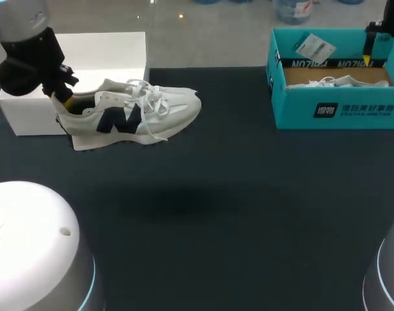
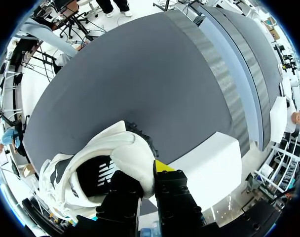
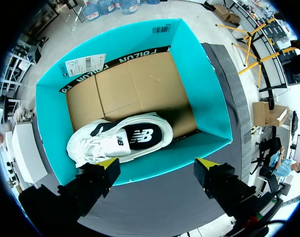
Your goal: Take the shoe out of the shoebox, open the shoe tongue, remove and reinsert the insole, then place the shoe into the shoebox
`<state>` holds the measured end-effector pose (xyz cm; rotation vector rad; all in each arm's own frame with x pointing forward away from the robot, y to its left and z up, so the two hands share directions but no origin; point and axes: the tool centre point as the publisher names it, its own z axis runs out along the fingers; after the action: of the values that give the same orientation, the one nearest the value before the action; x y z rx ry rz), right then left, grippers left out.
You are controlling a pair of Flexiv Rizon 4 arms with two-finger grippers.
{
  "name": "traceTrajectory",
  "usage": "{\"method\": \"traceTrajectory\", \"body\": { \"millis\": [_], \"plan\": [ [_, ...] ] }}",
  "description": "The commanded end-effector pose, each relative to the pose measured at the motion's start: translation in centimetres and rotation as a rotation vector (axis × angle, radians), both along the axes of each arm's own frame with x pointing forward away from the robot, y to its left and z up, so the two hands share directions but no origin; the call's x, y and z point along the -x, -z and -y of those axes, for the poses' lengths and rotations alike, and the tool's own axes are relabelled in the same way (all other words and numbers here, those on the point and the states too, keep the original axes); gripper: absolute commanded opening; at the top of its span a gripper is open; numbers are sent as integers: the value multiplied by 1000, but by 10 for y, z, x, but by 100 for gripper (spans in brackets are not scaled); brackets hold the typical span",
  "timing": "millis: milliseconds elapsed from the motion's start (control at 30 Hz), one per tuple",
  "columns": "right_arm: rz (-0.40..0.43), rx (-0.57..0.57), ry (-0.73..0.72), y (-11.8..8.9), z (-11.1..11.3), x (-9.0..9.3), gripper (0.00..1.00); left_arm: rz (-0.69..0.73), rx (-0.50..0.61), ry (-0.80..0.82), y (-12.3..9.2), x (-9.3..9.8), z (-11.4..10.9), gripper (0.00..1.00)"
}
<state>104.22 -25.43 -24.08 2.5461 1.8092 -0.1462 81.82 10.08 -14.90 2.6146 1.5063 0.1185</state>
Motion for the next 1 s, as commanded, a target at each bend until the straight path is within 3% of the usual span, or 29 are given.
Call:
{"method": "traceTrajectory", "body": {
  "millis": [33, 533, 833, 1000],
  "plan": [
    [2, -1, 0, 0, 0, 1, 100, 12, 6, 2, -1, 2, -2, 0],
    [2, -1, 0, 0, 0, 1, 100, 12, 6, 2, -1, 2, -2, 0],
    [2, -1, 0, 0, 0, 1, 100, -1, -31, 4, 16, 40, 50, 0],
    [2, -1, 0, 0, 0, 1, 100, 18, -55, 38, 27, 71, 84, 0]
  ]
}}
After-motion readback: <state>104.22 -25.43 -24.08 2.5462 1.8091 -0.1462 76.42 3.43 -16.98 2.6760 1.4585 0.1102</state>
